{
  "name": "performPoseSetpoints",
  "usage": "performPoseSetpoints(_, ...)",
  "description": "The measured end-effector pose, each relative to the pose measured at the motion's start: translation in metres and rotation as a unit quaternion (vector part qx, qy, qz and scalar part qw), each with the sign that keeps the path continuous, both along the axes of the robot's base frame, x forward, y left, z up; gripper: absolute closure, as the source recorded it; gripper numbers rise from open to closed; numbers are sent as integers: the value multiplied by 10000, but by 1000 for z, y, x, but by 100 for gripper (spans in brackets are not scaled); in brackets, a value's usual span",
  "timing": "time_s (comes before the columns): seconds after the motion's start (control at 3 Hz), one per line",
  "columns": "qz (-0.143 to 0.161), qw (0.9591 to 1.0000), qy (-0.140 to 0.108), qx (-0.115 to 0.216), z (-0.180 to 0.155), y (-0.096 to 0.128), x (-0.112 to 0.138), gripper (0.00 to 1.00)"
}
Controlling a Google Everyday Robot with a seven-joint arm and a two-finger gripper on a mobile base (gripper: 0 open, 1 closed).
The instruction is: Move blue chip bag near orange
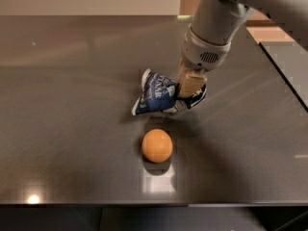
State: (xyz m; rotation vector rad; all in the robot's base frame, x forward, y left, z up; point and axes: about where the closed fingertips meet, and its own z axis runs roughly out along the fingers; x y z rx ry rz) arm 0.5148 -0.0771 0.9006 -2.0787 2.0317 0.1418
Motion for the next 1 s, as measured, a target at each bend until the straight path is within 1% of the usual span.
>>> performPoseSetpoints(0.33, 154, 9999, 32, -49, -2, 11, -18, 82)
performPoseSetpoints(0.67, 244, 9996, 92, -67, -6, 18, -24, 59)
performPoseSetpoints(1.0, 240, 9997, 63, -58, -6, 19, -23, 35)
